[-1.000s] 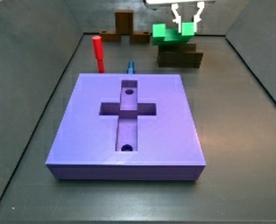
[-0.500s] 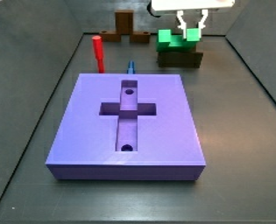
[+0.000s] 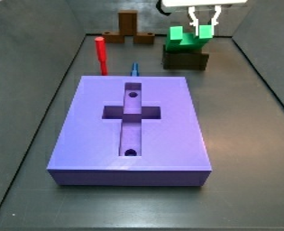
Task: Pick up the green object. Move up. Place the green object on the fixture. Regrasp the green object. Move to above the board. Insert the green object.
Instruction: Place the green object on the fixture.
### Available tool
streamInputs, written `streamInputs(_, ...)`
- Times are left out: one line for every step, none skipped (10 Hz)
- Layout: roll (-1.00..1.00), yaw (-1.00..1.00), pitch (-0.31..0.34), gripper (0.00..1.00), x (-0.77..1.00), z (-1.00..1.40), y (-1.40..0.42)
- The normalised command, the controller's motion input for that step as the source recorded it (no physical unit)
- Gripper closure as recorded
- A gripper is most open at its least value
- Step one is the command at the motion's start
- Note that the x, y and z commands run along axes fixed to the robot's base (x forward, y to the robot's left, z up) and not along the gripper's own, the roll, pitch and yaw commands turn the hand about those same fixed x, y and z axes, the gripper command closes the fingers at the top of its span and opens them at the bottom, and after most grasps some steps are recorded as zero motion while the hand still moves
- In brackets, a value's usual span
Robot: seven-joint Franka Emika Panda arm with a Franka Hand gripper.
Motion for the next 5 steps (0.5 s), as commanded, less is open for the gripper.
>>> streamInputs(0.02, -0.12, 0.077, 1.0, 0.45, -0.11, 0.0)
streamInputs(0.0, -0.14, 0.037, 1.0, 0.37, -0.22, 0.08)
streamInputs(0.0, -0.15, 0.049, 1.0, 0.39, -0.27, 0.13)
streamInputs(0.0, -0.14, 0.011, 1.0, 0.31, -0.33, 0.18)
streamInputs(-0.04, -0.15, 0.006, 1.0, 0.24, -0.33, 0.27)
